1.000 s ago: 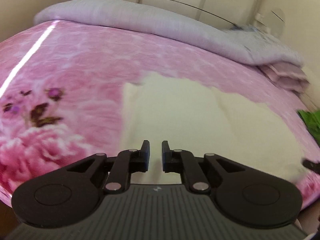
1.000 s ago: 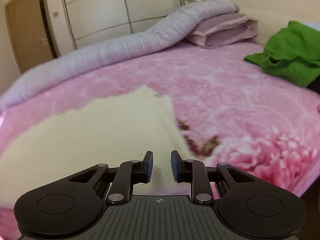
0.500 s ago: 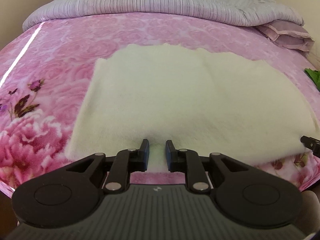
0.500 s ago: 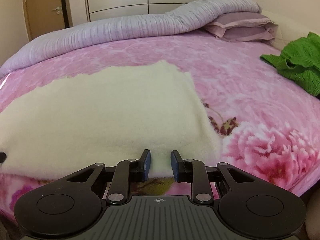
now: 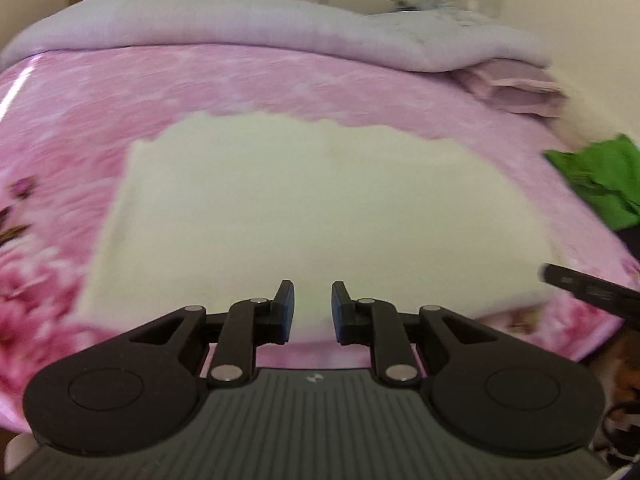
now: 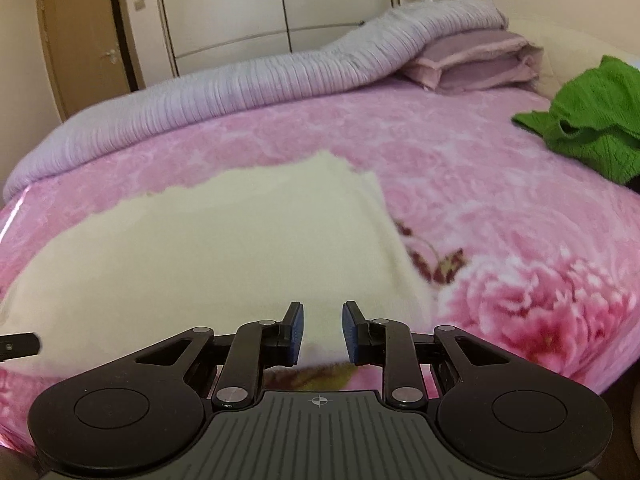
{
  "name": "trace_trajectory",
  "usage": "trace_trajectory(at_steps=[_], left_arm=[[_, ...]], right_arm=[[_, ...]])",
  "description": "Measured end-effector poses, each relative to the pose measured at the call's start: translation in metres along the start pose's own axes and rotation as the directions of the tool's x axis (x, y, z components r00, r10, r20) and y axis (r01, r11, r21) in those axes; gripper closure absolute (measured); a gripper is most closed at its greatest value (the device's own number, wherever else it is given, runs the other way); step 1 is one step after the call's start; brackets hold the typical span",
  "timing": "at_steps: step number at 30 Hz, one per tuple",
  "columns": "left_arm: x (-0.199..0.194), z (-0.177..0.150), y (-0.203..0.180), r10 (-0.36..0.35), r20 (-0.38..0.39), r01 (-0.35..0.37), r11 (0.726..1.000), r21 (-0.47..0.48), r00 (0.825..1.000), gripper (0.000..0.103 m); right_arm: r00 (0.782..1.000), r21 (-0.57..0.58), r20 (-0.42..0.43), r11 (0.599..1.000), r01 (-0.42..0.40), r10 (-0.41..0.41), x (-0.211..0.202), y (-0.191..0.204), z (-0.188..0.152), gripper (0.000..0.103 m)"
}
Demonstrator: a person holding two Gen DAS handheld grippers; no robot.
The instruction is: Fold clothes
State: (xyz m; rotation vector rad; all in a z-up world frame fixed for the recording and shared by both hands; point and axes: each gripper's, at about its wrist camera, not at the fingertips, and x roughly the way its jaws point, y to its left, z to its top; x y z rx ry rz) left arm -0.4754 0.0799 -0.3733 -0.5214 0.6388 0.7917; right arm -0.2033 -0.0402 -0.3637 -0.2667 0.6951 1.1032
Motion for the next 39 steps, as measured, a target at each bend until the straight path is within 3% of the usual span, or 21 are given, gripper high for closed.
trace_trajectory(at_steps=[5, 8, 11, 16, 17, 18, 20, 25, 27, 33, 37, 39], left_arm=[[0.024, 0.002, -0.032, -0.043, -0.003, 0.043, 0.992, 0.117, 0.999, 0.087], [0.049, -0.004, -0.039, -0.025, -0.053, 0.033, 0.987, 0.157, 0.998, 0.086], [0.052, -0.005, -0.041, -0.012, -0.056, 0.021, 0.985, 0.170, 0.998, 0.087], [0.032, -0.002, -0.041, -0.054, 0.044, 0.046, 0.985, 0.166, 0.998, 0.087], [0.037, -0.003, -0.040, -0.045, 0.031, 0.039, 0.985, 0.171, 0.999, 0.087], [0.044, -0.006, -0.039, -0.039, 0.014, 0.036, 0.985, 0.170, 0.999, 0.087], [0.053, -0.009, -0.036, -0.031, -0.014, 0.033, 0.985, 0.170, 0.999, 0.087], [0.040, 0.007, -0.026, -0.071, 0.017, 0.069, 0.991, 0.112, 0.997, 0.087], [0.045, 0.010, -0.022, -0.065, 0.017, 0.063, 0.992, 0.113, 0.998, 0.088], [0.058, 0.018, -0.014, -0.075, -0.001, 0.075, 0.993, 0.092, 0.997, 0.089], [0.043, 0.028, 0.017, -0.056, 0.042, 0.056, 0.998, -0.007, 0.998, 0.088], [0.035, 0.033, 0.032, -0.045, 0.063, 0.049, 0.997, -0.056, 0.997, 0.088]], right_arm=[[0.999, 0.031, -0.032, 0.999, 0.015, -0.014, 0.008, -0.009, -0.006, 0.078], [0.999, 0.054, -0.037, 0.999, -0.006, 0.008, 0.010, -0.018, -0.014, 0.078], [0.999, 0.070, -0.038, 0.997, -0.026, 0.028, 0.008, -0.024, -0.018, 0.078], [0.998, 0.213, -0.022, 0.976, -0.047, 0.053, -0.007, -0.042, -0.022, 0.075], [0.998, 0.264, -0.004, 0.963, -0.060, 0.063, -0.010, -0.049, -0.023, 0.067], [0.997, 0.316, 0.015, 0.946, -0.077, 0.076, -0.012, -0.056, -0.025, 0.057], [0.993, 0.434, 0.041, 0.893, -0.119, 0.113, -0.010, -0.073, -0.030, 0.049], [0.971, 0.725, 0.100, 0.652, -0.222, 0.219, 0.014, -0.111, -0.039, 0.048], [0.966, 0.764, 0.125, 0.600, -0.239, 0.226, 0.020, -0.116, -0.039, 0.048], [0.968, 0.771, 0.153, 0.588, -0.243, 0.200, 0.032, -0.112, -0.029, 0.048], [0.973, 0.770, 0.148, 0.597, -0.227, 0.179, 0.035, -0.107, -0.023, 0.051], [0.980, 0.761, 0.110, 0.620, -0.191, 0.167, 0.039, -0.103, -0.019, 0.073]])
